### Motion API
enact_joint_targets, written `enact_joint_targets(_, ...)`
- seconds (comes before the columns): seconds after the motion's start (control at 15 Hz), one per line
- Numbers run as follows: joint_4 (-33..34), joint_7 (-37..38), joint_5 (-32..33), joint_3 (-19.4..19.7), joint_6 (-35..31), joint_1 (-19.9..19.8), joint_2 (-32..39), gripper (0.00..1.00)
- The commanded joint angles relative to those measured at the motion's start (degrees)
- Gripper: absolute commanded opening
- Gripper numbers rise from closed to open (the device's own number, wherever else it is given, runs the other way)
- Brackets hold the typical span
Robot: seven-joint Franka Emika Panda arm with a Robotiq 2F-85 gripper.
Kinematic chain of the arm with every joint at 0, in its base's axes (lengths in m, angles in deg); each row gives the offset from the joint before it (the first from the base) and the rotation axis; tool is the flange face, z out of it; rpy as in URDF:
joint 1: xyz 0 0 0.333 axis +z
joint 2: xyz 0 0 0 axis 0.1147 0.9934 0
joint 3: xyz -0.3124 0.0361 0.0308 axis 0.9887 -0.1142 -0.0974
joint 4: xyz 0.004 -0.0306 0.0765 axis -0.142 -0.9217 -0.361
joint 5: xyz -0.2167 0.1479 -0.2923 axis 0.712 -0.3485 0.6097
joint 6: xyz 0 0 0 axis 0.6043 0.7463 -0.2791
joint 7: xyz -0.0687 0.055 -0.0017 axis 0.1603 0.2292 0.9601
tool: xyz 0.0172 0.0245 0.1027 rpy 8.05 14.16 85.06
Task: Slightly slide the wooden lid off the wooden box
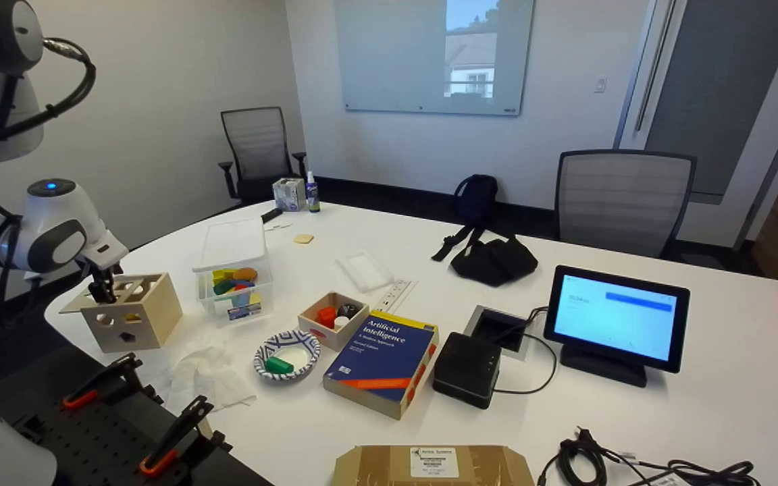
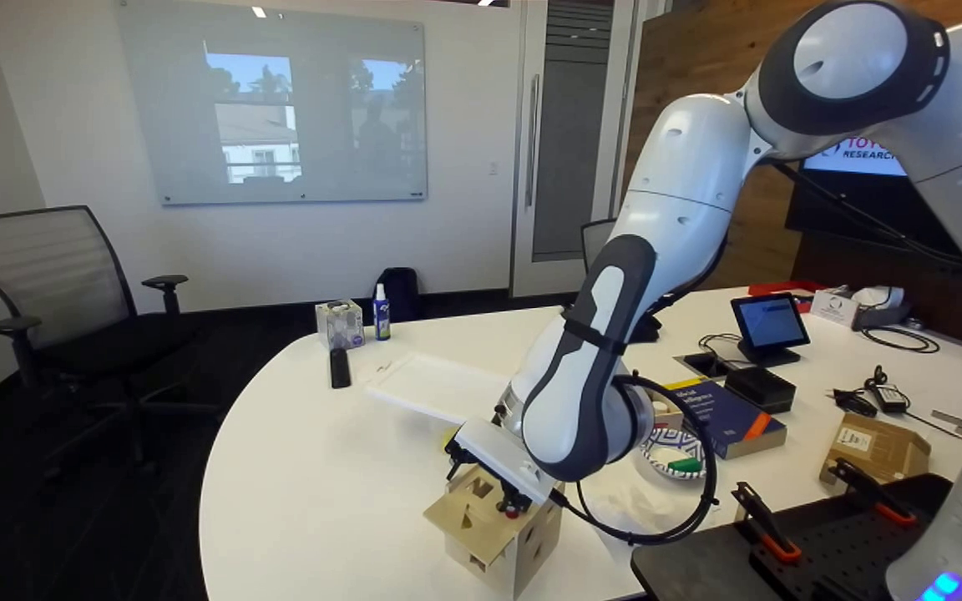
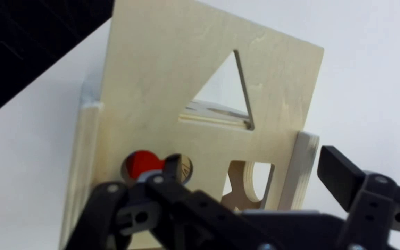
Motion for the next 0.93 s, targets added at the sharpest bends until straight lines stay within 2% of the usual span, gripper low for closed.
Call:
enact_joint_targets(0.0, 1.94, -1.76, 2.11, -4.37, 2.02, -4.46, 1.28, 1.00)
enact_joint_targets(0.2, 2.09, -1.71, 2.49, -5.59, 2.24, -6.07, 1.61, 1.00)
enact_joint_targets(0.53, 0.47, -1.01, -0.52, -3.25, 1.28, -3.32, -1.24, 1.00)
enact_joint_targets(0.67, -0.31, -0.61, -2.76, -1.81, 1.67, -0.80, -3.41, 1.00)
enact_joint_targets(0.87, -0.88, -0.24, -7.71, 2.59, 2.27, 6.07, -6.87, 1.00)
